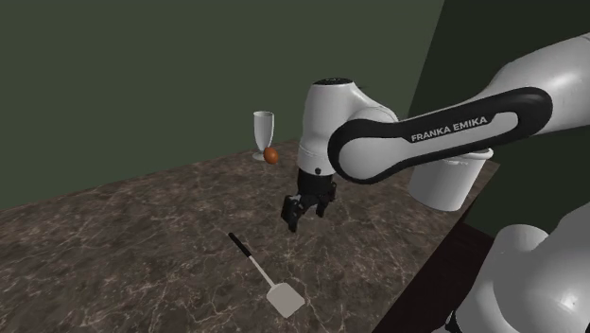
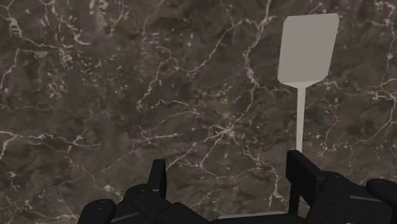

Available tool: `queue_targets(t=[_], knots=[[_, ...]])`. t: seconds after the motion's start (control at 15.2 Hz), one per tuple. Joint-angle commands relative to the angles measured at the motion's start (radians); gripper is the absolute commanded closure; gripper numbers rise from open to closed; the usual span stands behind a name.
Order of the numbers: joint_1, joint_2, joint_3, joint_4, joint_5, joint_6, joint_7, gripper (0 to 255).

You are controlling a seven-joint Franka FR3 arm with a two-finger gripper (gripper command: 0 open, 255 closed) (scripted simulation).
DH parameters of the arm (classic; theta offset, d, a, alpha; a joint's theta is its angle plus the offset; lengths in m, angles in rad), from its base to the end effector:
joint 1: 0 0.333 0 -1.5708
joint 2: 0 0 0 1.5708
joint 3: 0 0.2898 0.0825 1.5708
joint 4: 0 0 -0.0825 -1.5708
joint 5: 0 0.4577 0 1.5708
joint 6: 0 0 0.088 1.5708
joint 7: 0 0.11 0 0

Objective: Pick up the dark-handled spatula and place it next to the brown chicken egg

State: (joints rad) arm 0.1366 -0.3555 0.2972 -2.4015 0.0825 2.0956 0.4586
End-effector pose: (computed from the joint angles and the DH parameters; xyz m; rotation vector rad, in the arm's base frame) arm 0.4676 0.2170 0.3839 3.1268 -0.1261 0.0726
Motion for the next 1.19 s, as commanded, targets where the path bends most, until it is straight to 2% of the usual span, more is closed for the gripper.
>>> queue_targets(t=[0.0,0.26,0.53,1.12], knots=[[0.007,0.066,0.036,0.024,-0.009,0.046,0.046,0],[0.015,0.208,0.092,0.095,-0.057,0.120,0.135,0],[0.030,0.359,0.135,0.186,-0.137,0.175,0.237,0],[0.036,0.442,0.131,0.161,-0.192,0.273,0.278,0]])
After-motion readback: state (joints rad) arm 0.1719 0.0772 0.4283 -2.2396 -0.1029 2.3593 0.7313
